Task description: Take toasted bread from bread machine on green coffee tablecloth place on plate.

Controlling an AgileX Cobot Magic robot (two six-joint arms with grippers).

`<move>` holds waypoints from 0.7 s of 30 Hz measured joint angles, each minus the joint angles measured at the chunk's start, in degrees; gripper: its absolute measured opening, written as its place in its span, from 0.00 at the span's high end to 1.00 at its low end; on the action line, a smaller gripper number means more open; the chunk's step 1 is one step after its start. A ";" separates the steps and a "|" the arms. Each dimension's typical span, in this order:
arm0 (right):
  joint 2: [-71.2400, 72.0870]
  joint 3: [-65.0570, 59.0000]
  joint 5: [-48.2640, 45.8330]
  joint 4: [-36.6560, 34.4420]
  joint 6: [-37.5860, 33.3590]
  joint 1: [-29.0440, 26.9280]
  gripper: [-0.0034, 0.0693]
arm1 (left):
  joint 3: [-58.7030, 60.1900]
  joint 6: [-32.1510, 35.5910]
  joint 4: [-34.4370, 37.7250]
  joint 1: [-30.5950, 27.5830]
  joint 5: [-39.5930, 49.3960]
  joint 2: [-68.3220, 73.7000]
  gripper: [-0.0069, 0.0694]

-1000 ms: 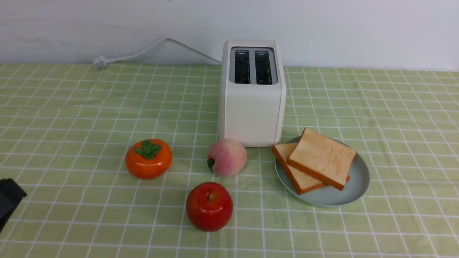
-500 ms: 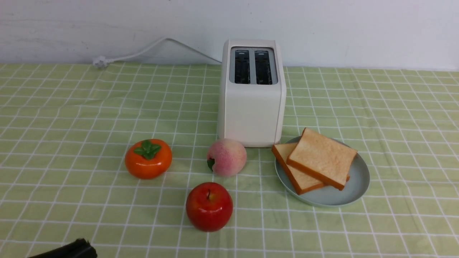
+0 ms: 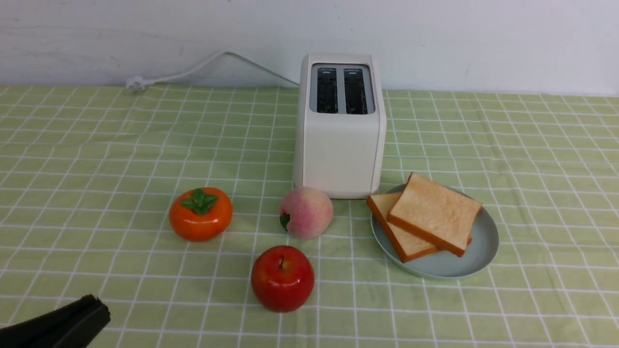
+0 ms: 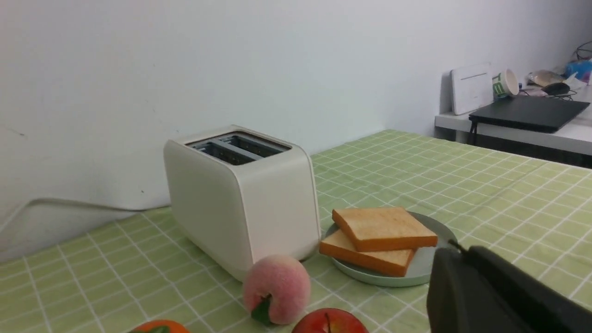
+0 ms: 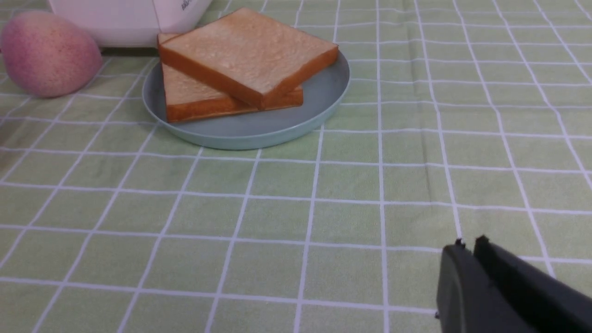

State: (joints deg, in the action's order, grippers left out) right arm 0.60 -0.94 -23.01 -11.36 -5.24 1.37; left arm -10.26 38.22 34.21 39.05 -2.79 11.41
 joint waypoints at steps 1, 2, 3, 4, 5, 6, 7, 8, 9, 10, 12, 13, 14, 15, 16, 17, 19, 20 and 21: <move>0.00 0.00 0.00 0.00 0.00 0.00 0.90 | 0.00 -0.05 -1.01 -0.12 -0.73 0.00 0.93; 0.00 0.00 0.00 0.00 0.00 0.00 0.90 | 0.05 -0.04 -1.21 -0.11 -0.85 0.00 0.93; 0.00 0.00 0.00 0.00 0.00 0.00 0.90 | 0.40 -0.68 -2.99 -1.12 -1.57 0.00 0.93; 0.00 0.00 0.00 0.00 0.00 0.00 0.90 | 0.81 -1.44 -4.14 -2.57 -1.86 0.00 0.93; 0.00 0.00 0.00 0.00 0.00 0.00 0.90 | 1.20 -2.92 -5.59 -4.10 -1.93 0.00 0.93; 0.00 0.00 0.00 0.00 0.00 0.00 0.89 | 1.91 -5.57 -7.50 -6.95 -1.93 0.00 0.93; 0.00 0.00 0.00 0.00 0.00 0.00 0.89 | 2.52 -8.25 -9.50 -9.61 -1.65 -0.06 0.93; 0.00 0.00 0.00 0.00 0.00 0.00 0.89 | 3.18 -10.74 -11.42 -12.47 -1.28 -0.25 0.93; 0.00 0.00 0.00 0.00 0.00 0.00 0.89 | 3.33 -12.10 -12.46 -13.05 -1.14 -0.43 0.93; 0.00 0.00 0.00 0.00 0.00 0.00 0.88 | 4.68 -18.87 -16.94 -18.26 0.30 -1.67 0.93; 0.00 0.00 0.00 0.00 0.00 0.00 0.88 | 6.05 -25.30 -22.16 -22.50 1.80 -3.89 0.93; 0.00 0.00 0.00 0.00 0.00 0.00 0.88 | 6.83 -28.45 -24.40 -24.38 2.79 -5.15 0.93; 0.00 0.00 0.00 0.00 0.00 0.00 0.88 | 8.12 -32.75 -27.62 -26.89 4.11 -7.30 0.93; 0.00 0.00 0.00 0.00 0.00 0.00 0.88 | 9.31 -35.98 -29.98 -28.60 5.47 -9.20 0.93; 0.00 0.00 0.00 0.00 0.00 0.00 0.87 | 10.23 -38.22 -31.53 -29.69 6.71 -10.43 0.93; 0.00 0.00 0.00 0.00 0.00 0.00 0.87 | 11.05 -41.04 -32.97 -30.84 8.92 -11.35 0.93; 0.00 0.00 0.00 -0.04 0.00 0.00 0.87 | 11.72 -45.63 -34.55 -31.57 13.40 -11.94 0.93; 0.00 0.00 0.00 -0.04 0.00 0.00 0.87 | 11.79 -46.86 -34.72 -31.62 15.41 -11.99 0.93; 0.06 0.00 0.00 -0.04 0.00 0.00 0.87 | 11.84 -47.64 -34.72 -31.64 17.58 -11.99 0.93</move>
State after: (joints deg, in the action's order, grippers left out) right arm 0.66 -0.94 -23.01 -11.40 -5.24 1.37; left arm 1.58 -9.43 -0.51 7.41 14.79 -0.58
